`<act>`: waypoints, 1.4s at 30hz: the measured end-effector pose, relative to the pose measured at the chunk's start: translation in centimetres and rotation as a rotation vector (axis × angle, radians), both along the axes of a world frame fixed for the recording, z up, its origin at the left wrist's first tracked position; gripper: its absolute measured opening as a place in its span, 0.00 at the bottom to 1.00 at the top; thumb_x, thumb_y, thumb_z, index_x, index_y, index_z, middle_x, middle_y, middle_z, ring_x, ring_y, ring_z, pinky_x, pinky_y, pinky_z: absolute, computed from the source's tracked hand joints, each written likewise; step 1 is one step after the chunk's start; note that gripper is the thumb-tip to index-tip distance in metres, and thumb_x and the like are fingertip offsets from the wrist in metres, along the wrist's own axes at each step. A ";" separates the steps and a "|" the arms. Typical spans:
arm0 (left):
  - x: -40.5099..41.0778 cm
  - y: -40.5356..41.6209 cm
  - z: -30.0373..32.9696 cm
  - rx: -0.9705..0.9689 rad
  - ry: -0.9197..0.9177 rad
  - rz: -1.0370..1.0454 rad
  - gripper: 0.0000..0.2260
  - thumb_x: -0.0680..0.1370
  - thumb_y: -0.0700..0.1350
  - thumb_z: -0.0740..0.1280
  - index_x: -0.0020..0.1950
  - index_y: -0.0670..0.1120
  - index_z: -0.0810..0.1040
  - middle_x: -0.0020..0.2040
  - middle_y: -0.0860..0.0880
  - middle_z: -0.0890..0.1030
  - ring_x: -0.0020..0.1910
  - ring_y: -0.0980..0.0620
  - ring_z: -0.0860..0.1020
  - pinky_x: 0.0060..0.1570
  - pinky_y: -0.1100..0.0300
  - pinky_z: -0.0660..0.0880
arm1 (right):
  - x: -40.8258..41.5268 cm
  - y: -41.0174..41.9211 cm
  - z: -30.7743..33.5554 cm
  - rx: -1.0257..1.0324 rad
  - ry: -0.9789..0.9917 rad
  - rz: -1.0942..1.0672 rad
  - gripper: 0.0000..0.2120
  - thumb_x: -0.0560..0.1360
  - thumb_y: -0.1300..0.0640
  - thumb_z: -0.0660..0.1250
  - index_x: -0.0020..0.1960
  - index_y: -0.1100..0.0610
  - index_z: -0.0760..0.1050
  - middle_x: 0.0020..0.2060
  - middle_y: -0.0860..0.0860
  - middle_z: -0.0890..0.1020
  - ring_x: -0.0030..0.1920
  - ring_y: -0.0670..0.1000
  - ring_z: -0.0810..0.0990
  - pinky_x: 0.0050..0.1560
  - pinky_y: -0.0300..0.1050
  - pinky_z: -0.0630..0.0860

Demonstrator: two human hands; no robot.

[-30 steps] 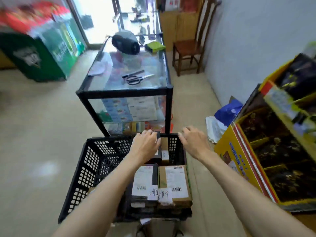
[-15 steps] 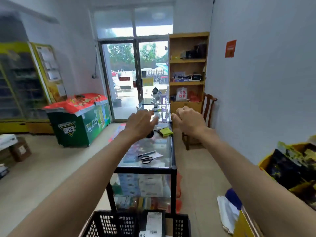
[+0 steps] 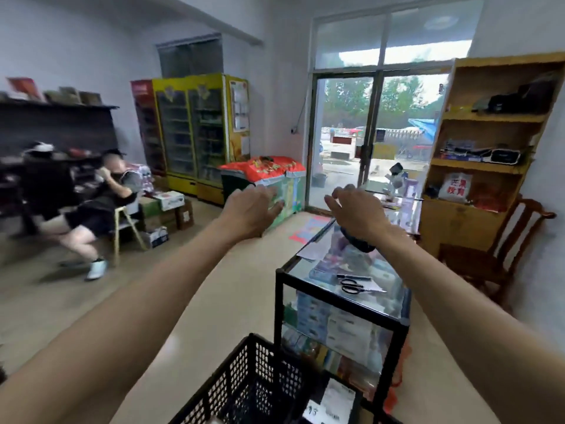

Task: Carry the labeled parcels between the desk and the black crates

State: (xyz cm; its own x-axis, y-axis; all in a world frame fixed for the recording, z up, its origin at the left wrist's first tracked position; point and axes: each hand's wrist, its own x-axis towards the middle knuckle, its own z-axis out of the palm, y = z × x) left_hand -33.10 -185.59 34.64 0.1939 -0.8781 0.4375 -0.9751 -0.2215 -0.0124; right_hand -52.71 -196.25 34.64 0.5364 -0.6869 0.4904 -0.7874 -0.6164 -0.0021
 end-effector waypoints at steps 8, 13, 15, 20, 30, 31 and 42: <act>16.0 17.1 0.2 -0.047 0.056 0.434 0.21 0.85 0.57 0.55 0.71 0.48 0.74 0.69 0.45 0.76 0.69 0.42 0.73 0.64 0.46 0.70 | 22.5 11.0 0.5 0.002 -0.064 0.512 0.17 0.85 0.49 0.53 0.54 0.58 0.75 0.53 0.58 0.78 0.55 0.62 0.77 0.52 0.57 0.73; 23.4 32.5 0.7 -0.057 0.066 0.741 0.23 0.84 0.59 0.53 0.74 0.48 0.71 0.69 0.47 0.75 0.68 0.43 0.73 0.64 0.46 0.69 | 36.1 22.8 1.4 -0.008 0.002 0.816 0.18 0.83 0.50 0.50 0.60 0.58 0.74 0.59 0.60 0.77 0.59 0.63 0.77 0.48 0.55 0.71; 25.5 39.0 1.3 -0.049 0.055 0.856 0.23 0.85 0.59 0.53 0.75 0.49 0.70 0.69 0.46 0.75 0.68 0.43 0.73 0.64 0.46 0.70 | 40.7 28.3 1.6 0.047 -0.014 0.937 0.17 0.84 0.48 0.53 0.55 0.58 0.74 0.58 0.59 0.76 0.59 0.63 0.76 0.48 0.54 0.69; 28.3 55.5 3.1 -0.016 0.024 1.162 0.23 0.85 0.59 0.52 0.74 0.48 0.70 0.68 0.46 0.76 0.66 0.42 0.74 0.61 0.47 0.71 | 49.6 44.5 2.2 0.053 -0.021 1.240 0.19 0.84 0.45 0.52 0.58 0.57 0.75 0.57 0.58 0.78 0.59 0.63 0.76 0.53 0.56 0.72; 23.1 78.7 -0.1 -0.100 0.056 1.608 0.24 0.85 0.59 0.53 0.75 0.47 0.70 0.71 0.46 0.75 0.70 0.43 0.71 0.66 0.46 0.68 | 54.4 70.4 0.9 0.019 -0.013 1.678 0.21 0.85 0.45 0.52 0.56 0.58 0.76 0.58 0.59 0.78 0.60 0.63 0.75 0.58 0.57 0.70; 21.9 80.6 -0.4 -0.106 0.058 1.666 0.24 0.85 0.59 0.53 0.74 0.47 0.70 0.70 0.46 0.76 0.70 0.42 0.71 0.66 0.46 0.68 | 54.2 72.8 0.7 0.019 -0.006 1.729 0.20 0.85 0.45 0.52 0.56 0.58 0.76 0.58 0.59 0.78 0.60 0.62 0.75 0.58 0.57 0.71; 9.3 96.2 -2.0 -0.193 0.084 2.155 0.23 0.85 0.58 0.53 0.73 0.46 0.72 0.68 0.43 0.77 0.68 0.41 0.72 0.64 0.44 0.70 | 48.0 95.3 -1.9 0.026 0.020 2.197 0.19 0.85 0.47 0.52 0.54 0.59 0.75 0.55 0.59 0.78 0.56 0.63 0.75 0.52 0.57 0.71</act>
State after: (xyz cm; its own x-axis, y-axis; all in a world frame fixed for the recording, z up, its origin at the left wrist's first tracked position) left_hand -23.80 -89.40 32.67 0.5759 0.7075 0.4096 0.7193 -0.6767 0.1574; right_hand -4.74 -101.00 32.71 0.2546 0.8397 0.4797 0.9607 -0.2763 -0.0262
